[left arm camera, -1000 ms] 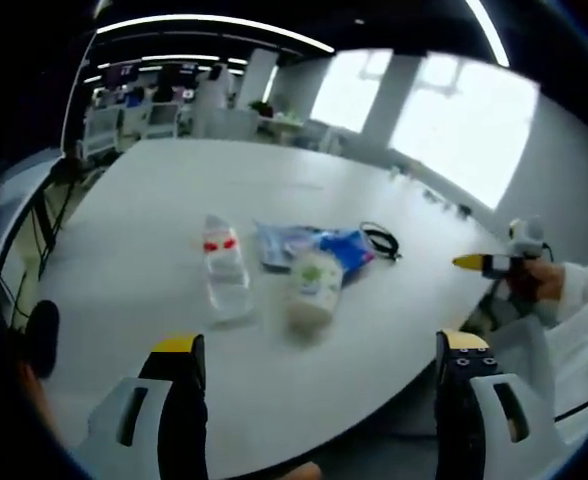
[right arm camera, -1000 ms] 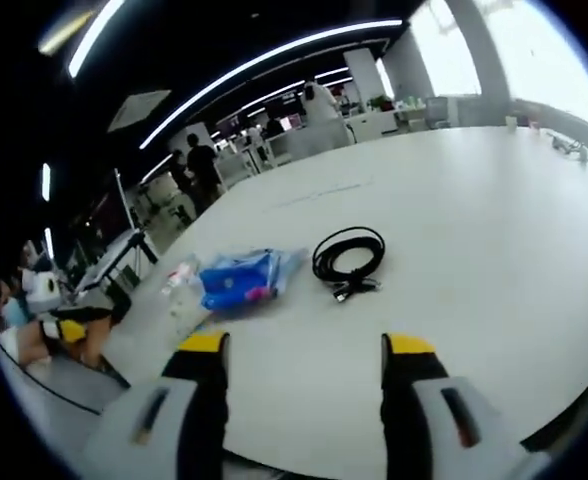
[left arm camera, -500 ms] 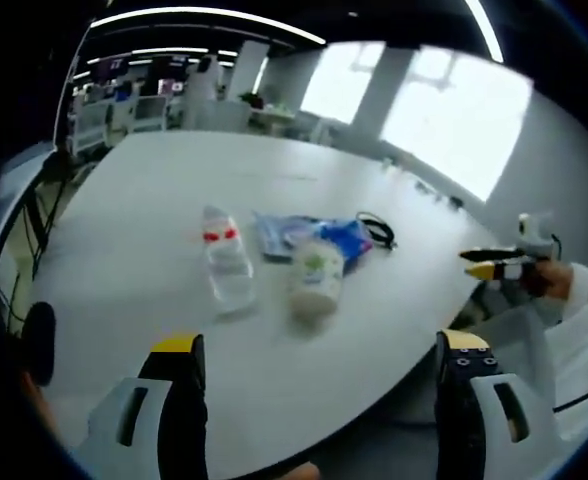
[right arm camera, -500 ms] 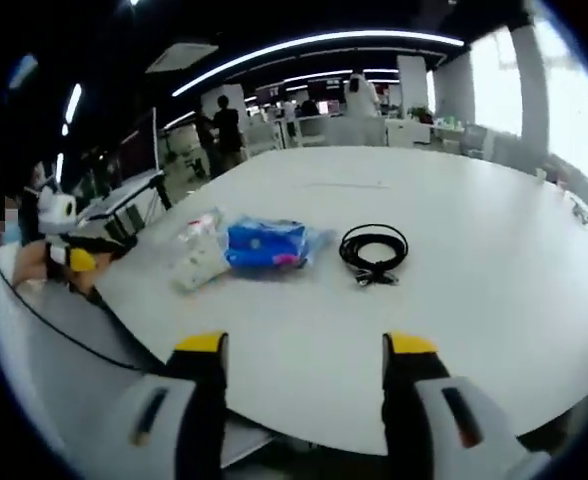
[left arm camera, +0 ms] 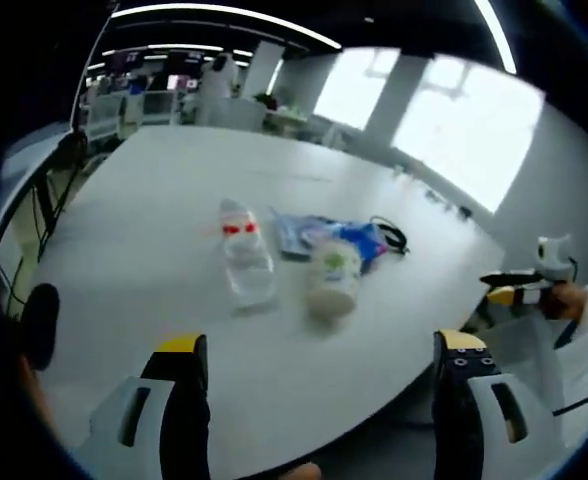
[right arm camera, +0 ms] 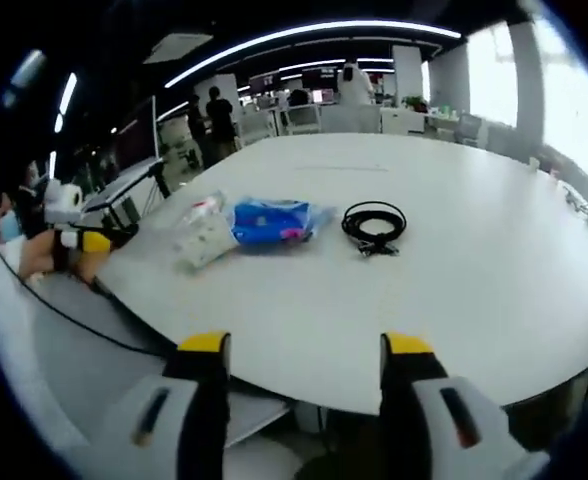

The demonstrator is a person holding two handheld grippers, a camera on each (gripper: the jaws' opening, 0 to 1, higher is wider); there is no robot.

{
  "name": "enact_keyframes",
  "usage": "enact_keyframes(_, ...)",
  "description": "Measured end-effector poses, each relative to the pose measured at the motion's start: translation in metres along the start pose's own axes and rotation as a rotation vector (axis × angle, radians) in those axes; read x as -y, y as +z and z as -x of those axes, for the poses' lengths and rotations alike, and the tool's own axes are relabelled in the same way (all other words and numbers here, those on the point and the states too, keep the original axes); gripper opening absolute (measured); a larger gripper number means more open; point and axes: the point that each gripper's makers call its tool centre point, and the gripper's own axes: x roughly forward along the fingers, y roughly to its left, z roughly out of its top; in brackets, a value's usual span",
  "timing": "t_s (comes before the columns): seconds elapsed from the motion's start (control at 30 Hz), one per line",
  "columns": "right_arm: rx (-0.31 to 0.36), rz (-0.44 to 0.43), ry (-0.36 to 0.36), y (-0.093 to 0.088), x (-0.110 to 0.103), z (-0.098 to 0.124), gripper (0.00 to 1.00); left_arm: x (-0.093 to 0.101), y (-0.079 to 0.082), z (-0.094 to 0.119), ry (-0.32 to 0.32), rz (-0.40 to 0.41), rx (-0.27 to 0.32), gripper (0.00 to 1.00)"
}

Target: Arrange the tabletop items into an orderly group along one side of the table until the central work area is clear of visible clutter.

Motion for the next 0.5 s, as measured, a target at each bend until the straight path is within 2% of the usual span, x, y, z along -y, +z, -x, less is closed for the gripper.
enact_keyframes(0.17,0.026,-0.035,0.001,0.007,-0.003,-0.004,0.59,-0.009,0.002,0.001,0.020,0.012,0.012,0.90)
enact_keyframes(0.3,0.023,-0.061,-0.004,0.008,-0.002,-0.007,0.58,-0.012,0.002,0.001,0.024,0.010,0.003,0.90)
enact_keyframes(0.5,0.024,-0.098,0.002,0.009,-0.004,-0.015,0.58,-0.018,0.012,-0.004,0.034,0.023,0.016,0.89)
